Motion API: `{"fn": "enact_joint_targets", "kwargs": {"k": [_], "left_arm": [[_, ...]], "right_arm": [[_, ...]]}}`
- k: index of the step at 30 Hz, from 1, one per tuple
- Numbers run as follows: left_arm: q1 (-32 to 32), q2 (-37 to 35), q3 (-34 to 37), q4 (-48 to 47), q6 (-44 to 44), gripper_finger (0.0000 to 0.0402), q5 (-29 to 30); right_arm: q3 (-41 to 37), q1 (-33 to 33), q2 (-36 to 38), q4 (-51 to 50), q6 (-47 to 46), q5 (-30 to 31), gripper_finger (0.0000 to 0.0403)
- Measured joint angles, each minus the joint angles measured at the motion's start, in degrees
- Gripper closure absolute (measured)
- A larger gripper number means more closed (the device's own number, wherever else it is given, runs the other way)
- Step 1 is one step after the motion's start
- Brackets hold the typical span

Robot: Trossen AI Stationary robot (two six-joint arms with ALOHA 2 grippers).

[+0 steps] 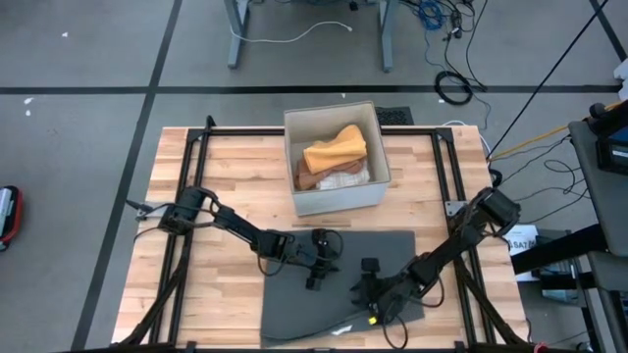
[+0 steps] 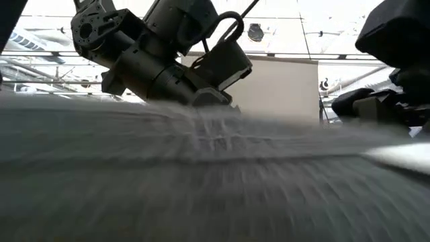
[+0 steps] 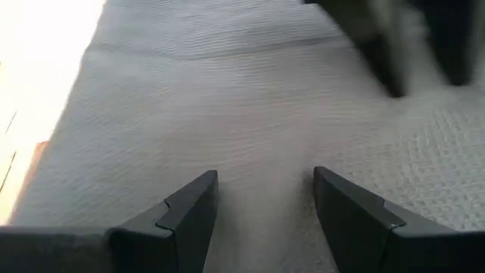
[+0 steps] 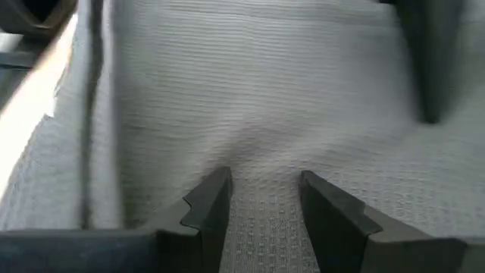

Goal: Fold towel
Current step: Fold the orange towel

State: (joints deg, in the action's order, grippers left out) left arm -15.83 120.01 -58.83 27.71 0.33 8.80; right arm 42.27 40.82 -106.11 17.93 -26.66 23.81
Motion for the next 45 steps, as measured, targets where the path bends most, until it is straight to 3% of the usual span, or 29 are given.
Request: {"fn": "enact_joint_targets", "kwargs": {"k": [11,14,20,27,35,45], "left_arm": [[1.6,-0.13,-0.1,-1.8,-1.51,0.018,1.76],[2.19,-0.22,-0.15,-3.07,-2.87,0.018,3.8],[3.59,-0.31,-0.2,-4.65,-5.25,0.018,5.4],[3.93,-0.31,-0.2,-4.88,-5.39,0.018,5.66],[3.93,-0.24,-0.13,-5.1,-5.39,0.018,5.66],[3.93,-0.17,-0.09,-5.12,-5.89,0.018,5.64]], "right_arm": [[7.03,2.73,0.4,0.05,1.9,-13.4,0.0266],[8.05,3.45,0.4,0.0,1.92,-14.31,0.0272],[9.63,3.98,0.84,-6.18,1.88,-12.9,0.0285],[10.81,3.95,3.64,-20.26,0.44,0.75,0.0302],[10.81,4.18,3.83,-31.96,-9.14,1.09,0.0305],[10.81,8.61,3.83,-23.13,-15.61,-16.63,0.0305]]}}
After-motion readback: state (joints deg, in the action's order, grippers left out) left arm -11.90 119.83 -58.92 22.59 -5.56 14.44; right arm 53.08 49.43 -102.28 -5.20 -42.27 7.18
